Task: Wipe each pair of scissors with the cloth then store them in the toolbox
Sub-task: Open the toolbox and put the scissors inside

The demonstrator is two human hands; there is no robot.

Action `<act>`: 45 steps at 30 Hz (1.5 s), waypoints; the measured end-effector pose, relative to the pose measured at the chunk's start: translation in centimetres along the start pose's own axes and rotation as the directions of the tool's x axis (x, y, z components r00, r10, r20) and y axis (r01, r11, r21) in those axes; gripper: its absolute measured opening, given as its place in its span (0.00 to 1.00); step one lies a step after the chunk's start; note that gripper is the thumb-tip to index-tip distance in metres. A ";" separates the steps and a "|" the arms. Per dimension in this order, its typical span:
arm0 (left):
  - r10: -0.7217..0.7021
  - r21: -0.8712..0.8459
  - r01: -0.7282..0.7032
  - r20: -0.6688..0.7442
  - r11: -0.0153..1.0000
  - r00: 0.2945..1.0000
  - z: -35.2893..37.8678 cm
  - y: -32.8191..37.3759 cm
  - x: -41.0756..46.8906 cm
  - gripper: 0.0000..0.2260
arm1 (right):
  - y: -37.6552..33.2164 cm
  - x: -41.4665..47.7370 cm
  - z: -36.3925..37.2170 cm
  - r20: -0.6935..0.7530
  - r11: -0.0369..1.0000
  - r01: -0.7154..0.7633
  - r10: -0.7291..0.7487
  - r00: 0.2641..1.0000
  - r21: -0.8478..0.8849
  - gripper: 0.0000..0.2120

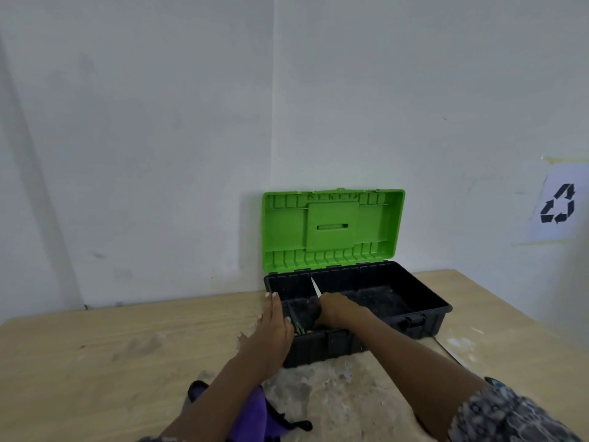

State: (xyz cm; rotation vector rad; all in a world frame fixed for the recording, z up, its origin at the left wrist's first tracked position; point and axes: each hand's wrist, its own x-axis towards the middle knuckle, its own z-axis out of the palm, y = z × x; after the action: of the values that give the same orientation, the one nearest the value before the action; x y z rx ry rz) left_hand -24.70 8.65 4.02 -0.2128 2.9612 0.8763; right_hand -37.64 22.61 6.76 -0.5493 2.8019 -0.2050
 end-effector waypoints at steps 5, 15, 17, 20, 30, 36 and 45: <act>0.013 0.073 -0.013 0.003 0.997 1.000 0.2 -0.4 0.4 0.32 | -0.1 -0.6 0.0 -0.016 0.999 -0.007 0.006 1.000 -0.046 0.25; -0.033 -0.165 0.020 -0.078 0.986 0.996 0.6 -0.3 0.3 0.25 | 1.0 -1.4 0.2 -0.036 0.997 0.043 -0.041 0.998 0.062 0.21; 0.032 -0.133 -0.050 -0.136 0.990 0.990 0.5 -0.3 0.3 0.27 | 1.0 -1.5 0.5 -0.004 0.995 0.029 -0.029 1.000 0.093 0.16; 0.063 -0.065 -0.073 -0.145 0.995 0.987 0.4 -0.1 0.2 0.27 | 1.0 -1.7 0.5 0.006 0.993 -0.001 0.000 1.000 0.117 0.19; -0.059 -0.048 0.055 -0.085 0.997 0.995 0.6 -1.8 1.2 0.21 | 2.6 -6.2 -1.4 -0.397 0.984 0.172 -0.141 0.907 0.044 0.17; -0.049 -0.092 0.040 -0.090 0.995 0.995 0.5 -1.4 1.4 0.18 | 8.6 -12.6 -1.7 -0.606 0.980 0.197 -0.157 0.780 0.000 0.09; -0.106 0.151 0.118 -0.085 0.982 0.991 -1.8 1.9 -0.2 0.26 | 11.8 -19.4 6.2 -0.182 0.965 -0.043 -0.005 0.983 -0.258 0.26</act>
State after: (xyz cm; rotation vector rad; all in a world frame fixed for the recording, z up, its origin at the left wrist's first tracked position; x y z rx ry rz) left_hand -24.76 9.26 6.60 -0.4098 3.0333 0.6351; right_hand -22.66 40.40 3.38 -0.5884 3.0332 0.1283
